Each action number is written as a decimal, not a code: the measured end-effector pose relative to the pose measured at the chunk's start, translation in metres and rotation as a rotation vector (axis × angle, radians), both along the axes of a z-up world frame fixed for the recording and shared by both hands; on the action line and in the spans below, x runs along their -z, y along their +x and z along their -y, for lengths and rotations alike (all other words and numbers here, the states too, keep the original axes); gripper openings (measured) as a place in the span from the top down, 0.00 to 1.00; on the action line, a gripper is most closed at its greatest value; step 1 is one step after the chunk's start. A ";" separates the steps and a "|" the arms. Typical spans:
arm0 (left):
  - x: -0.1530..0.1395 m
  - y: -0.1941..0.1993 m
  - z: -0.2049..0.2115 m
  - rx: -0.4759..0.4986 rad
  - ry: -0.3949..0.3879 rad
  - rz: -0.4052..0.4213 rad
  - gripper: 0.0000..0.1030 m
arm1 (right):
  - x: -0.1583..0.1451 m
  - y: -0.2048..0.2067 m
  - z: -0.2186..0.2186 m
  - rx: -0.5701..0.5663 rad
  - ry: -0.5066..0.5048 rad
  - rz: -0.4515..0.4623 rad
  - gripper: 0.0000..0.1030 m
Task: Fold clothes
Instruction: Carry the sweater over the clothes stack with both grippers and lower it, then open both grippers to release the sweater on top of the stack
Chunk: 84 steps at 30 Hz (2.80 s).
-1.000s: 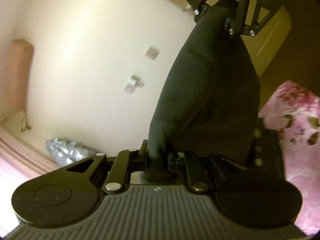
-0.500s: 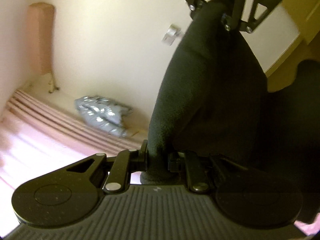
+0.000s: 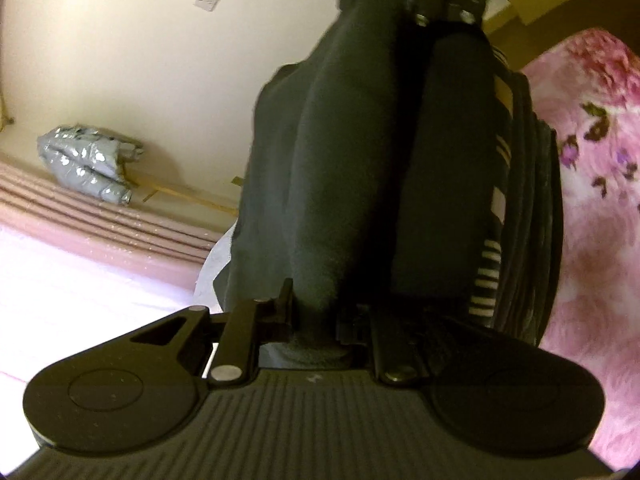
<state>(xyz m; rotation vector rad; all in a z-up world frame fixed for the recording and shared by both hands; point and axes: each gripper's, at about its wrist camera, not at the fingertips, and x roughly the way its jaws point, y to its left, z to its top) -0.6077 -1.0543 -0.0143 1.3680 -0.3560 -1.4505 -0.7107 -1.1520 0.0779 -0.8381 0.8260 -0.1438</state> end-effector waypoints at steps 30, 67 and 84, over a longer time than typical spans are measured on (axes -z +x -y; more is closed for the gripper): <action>0.011 -0.002 -0.009 -0.018 -0.036 0.076 0.84 | 0.031 -0.016 -0.030 0.092 -0.103 -0.014 0.76; -0.079 0.070 -0.048 -0.284 -0.074 -0.573 0.67 | -0.002 -0.015 0.026 0.576 0.959 0.377 0.39; -0.061 0.093 -0.004 -0.466 0.010 -0.681 0.63 | 0.009 -0.011 0.016 0.549 0.893 0.407 0.38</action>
